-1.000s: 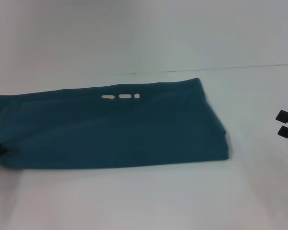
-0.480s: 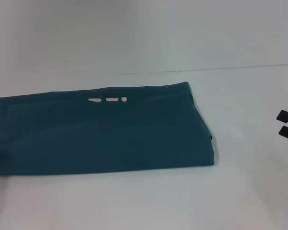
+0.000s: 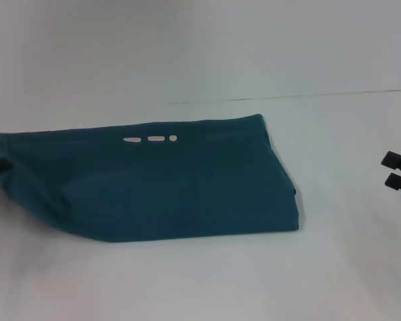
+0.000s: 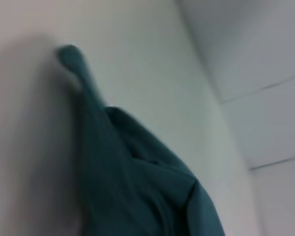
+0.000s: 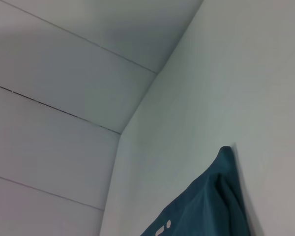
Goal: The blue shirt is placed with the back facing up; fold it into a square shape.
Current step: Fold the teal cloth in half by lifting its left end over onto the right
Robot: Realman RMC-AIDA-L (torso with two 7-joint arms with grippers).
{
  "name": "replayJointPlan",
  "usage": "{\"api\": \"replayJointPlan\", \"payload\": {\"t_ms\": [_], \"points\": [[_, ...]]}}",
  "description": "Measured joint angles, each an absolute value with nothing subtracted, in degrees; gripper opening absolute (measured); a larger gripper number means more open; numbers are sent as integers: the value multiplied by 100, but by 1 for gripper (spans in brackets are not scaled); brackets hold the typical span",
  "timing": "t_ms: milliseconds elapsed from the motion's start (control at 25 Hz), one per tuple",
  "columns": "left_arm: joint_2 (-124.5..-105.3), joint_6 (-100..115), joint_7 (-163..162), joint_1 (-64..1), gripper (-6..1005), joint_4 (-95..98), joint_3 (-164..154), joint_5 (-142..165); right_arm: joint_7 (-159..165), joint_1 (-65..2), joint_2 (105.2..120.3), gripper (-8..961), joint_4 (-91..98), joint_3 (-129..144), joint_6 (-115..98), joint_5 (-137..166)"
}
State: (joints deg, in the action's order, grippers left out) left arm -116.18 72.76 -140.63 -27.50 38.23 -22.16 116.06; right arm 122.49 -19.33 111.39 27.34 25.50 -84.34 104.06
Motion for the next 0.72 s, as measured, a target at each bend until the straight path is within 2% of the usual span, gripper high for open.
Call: {"api": "replayJointPlan", "payload": {"t_ms": [400,520,720], "points": [[-11528,7978,-14095,-3784,11,3792,-2350,11248,12214,-1973,11160,736,2733,2586,-8435,10406],[-11607,8046,-14095,-4078,10,3781,-2532,11238,12201,-1972,11162,735,2734,2585,-8440,10406],[-11874,8025,-13981,-4454,9,3771,-2863,11226,12182,-1964,11162,735,2733,2584,-8437,10407]]}}
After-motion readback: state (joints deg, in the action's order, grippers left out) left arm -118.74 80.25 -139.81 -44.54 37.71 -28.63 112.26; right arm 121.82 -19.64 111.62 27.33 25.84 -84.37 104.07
